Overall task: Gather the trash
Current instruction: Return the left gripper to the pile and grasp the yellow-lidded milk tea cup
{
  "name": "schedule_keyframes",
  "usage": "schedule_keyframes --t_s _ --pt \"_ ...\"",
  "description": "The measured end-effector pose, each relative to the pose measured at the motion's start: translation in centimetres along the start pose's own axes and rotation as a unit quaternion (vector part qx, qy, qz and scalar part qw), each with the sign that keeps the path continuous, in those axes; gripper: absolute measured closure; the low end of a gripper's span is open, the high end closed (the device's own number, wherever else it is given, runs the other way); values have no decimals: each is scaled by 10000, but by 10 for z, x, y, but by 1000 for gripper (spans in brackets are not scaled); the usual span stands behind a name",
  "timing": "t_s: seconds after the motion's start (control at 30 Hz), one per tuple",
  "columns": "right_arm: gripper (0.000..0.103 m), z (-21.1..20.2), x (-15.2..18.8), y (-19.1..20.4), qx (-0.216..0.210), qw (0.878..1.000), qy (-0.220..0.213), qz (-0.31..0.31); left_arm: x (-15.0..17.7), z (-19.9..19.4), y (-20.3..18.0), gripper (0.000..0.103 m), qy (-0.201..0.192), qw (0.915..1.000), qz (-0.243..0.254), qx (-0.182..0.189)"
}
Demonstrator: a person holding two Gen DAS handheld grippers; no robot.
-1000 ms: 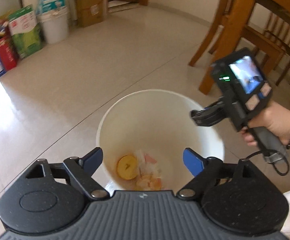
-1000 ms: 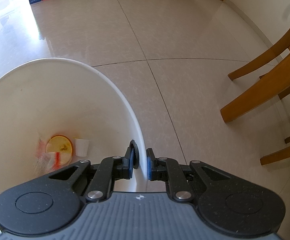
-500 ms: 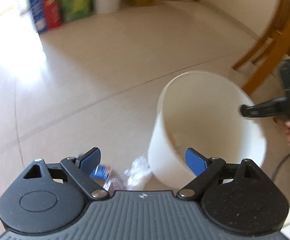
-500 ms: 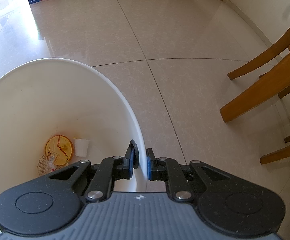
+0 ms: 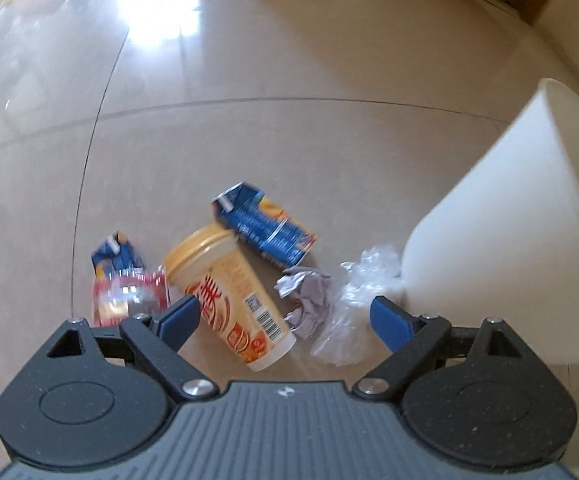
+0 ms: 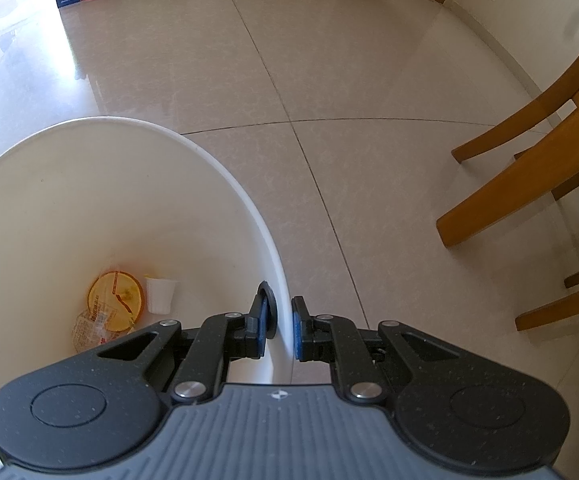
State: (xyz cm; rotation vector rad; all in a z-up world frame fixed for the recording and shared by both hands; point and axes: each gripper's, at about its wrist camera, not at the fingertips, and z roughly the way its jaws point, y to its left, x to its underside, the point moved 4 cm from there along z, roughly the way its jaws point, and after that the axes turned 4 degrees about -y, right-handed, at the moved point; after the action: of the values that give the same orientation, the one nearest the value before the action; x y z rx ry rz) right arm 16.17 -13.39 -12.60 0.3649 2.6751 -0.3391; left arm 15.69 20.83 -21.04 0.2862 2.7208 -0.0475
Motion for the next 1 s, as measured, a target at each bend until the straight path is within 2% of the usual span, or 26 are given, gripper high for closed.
schedule_keyframes --t_s 0.43,0.63,0.87,1.0 --pt "88 0 -1 0 42 10000 -8 -27 25 48 26 11 -67 9949 -918 -417" --pt "88 0 0 0 49 10000 -10 -27 33 72 35 12 -53 9860 -1557 -595" --pt "88 0 0 1 48 10000 -15 -26 35 93 45 15 -153 9760 -2001 -840" --pt "88 0 -1 0 38 10000 -5 6 37 106 49 16 -186 9704 -2271 -802"
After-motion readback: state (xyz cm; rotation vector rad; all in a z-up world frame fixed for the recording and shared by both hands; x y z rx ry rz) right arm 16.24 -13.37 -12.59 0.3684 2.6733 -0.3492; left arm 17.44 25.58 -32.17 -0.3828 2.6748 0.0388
